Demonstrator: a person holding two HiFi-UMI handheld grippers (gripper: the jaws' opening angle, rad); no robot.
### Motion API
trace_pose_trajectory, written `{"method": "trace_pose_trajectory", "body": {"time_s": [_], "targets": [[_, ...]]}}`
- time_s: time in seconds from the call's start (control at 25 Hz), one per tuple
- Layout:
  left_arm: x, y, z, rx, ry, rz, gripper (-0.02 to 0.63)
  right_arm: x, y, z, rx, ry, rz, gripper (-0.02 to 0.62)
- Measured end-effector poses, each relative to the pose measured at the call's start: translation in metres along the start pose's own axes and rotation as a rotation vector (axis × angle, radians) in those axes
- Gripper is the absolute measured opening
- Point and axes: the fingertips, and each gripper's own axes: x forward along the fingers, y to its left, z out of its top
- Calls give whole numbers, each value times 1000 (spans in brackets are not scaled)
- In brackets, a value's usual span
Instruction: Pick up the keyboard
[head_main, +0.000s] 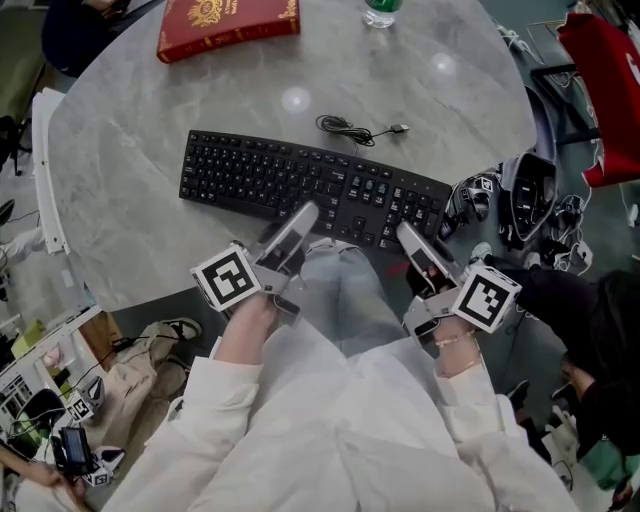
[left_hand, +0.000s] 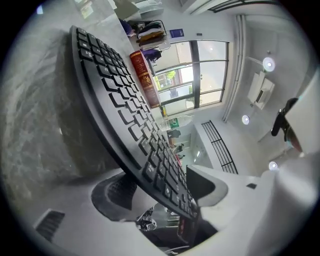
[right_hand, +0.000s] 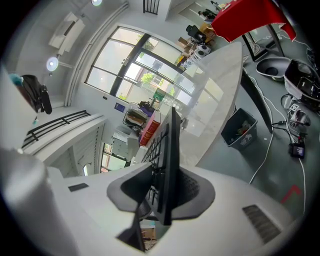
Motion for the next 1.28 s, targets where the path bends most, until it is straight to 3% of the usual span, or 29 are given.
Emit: {"method": "trace_pose_trajectory", "body": {"time_s": [0.16, 0.36, 1.28], "targets": [[1, -1, 2, -20, 9, 2, 299, -1, 3, 2, -7, 0, 5, 130], [0, 8, 2, -45, 11, 27, 198, 1, 4, 2, -21, -1, 4, 131], [-6, -4, 5, 75, -9, 3, 169, -1, 11, 1, -81, -5, 41, 133]]}}
